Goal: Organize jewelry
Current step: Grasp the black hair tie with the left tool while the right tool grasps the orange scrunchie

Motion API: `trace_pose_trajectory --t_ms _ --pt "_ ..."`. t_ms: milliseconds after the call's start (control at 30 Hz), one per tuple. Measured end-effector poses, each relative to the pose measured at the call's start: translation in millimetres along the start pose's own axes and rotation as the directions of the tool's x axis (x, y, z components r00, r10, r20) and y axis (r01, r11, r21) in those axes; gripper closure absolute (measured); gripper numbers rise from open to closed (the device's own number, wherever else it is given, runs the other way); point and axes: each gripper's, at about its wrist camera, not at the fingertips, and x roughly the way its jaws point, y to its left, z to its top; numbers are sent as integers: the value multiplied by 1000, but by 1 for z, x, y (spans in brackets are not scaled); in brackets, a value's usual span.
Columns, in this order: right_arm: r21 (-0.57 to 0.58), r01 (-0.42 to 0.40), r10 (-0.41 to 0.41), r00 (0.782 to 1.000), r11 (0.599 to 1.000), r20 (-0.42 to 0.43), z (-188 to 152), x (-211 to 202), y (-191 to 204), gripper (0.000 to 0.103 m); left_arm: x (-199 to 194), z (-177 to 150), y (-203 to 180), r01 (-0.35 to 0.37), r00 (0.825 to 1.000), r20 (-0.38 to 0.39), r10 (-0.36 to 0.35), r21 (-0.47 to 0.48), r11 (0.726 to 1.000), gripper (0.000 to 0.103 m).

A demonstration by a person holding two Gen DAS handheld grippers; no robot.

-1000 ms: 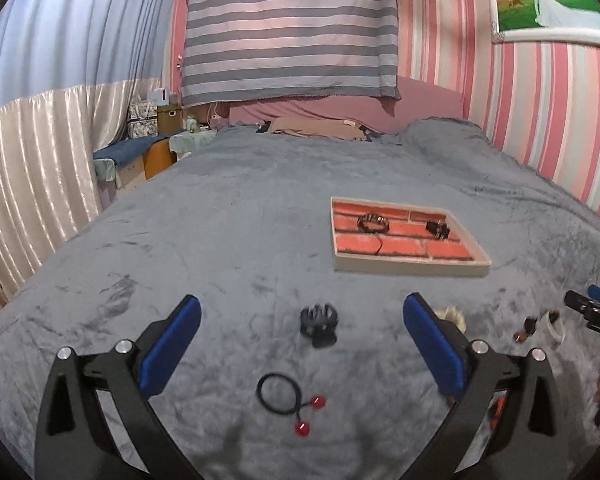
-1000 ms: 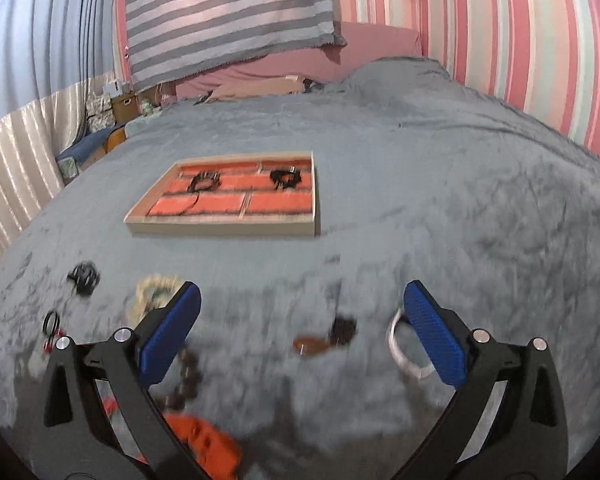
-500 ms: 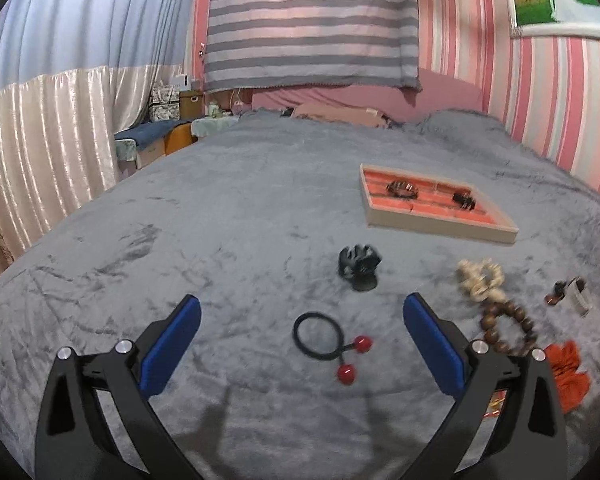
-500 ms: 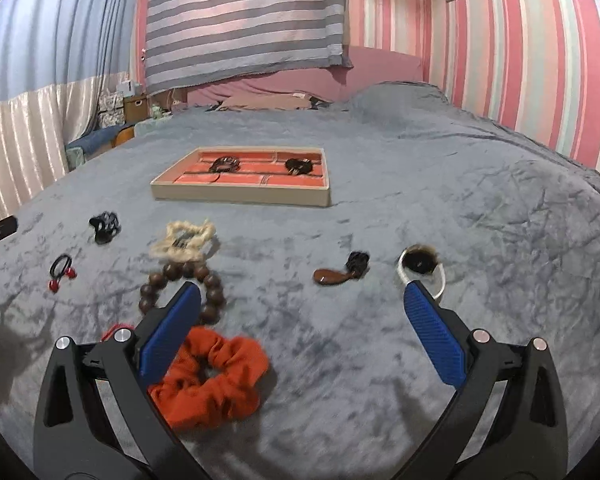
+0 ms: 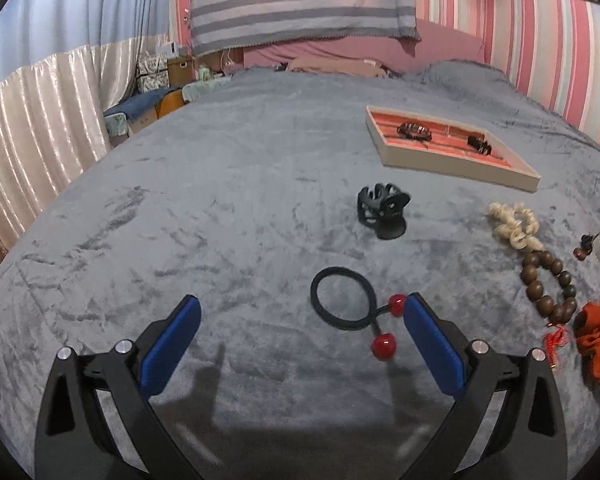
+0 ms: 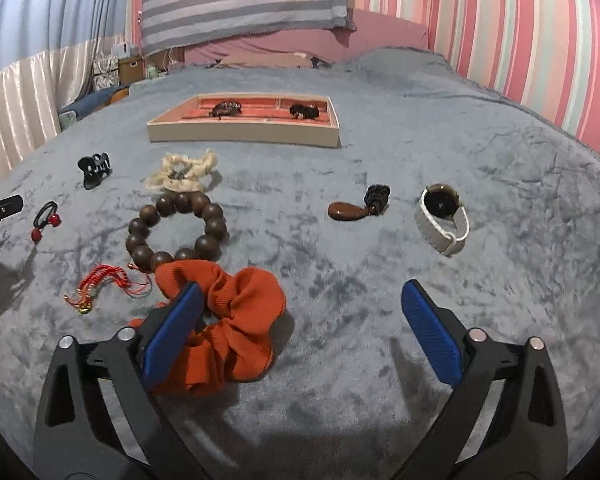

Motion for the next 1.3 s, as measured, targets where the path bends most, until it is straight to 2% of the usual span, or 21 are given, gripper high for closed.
trace_pose_trajectory --t_ms 200,267,333,400,467,567,633,667,700,733,933,1100,1300 --pt "-4 -22 21 997 1000 -69 -2 19 0 24 27 2 5 14 997 -74 -16 -17 1000 5" --pt "-5 -23 23 997 1000 -76 -1 21 0 25 36 4 7 23 995 -97 -25 -27 999 11" --pt "-4 -30 29 996 1000 -88 -1 25 0 28 48 4 8 47 989 -139 -51 -33 998 29" --pt "-1 -38 38 994 999 -101 0 28 -1 31 59 3 8 54 982 -182 -59 -32 998 30" --pt "-1 -44 44 993 999 -109 1 31 0 35 61 6 7 66 981 -179 -70 -26 997 30" --pt "4 -66 66 991 998 -120 2 36 1 46 67 9 8 80 980 -181 -83 -24 997 33" --pt "-3 -81 80 990 997 -120 3 36 3 60 67 11 7 88 981 -173 -89 -15 996 47" --pt "-11 -85 83 989 996 -119 3 36 5 63 67 11 6 78 982 -170 -80 -14 997 50" --pt "-24 -88 84 990 996 -117 3 35 7 67 66 11 5 78 983 -166 -78 -11 997 57" --pt "-29 -93 89 989 995 -115 3 35 9 72 64 10 4 107 980 -166 -107 -9 994 75" --pt "-23 -121 118 986 992 -115 5 32 6 81 60 7 -8 126 979 -166 -117 42 991 96" --pt "-19 -145 143 984 989 -106 7 29 2 89 55 7 -11 134 980 -152 -125 48 990 100" --pt "4 -168 168 984 986 -56 10 22 -11 92 33 6 -15 133 988 -89 -129 45 990 100"
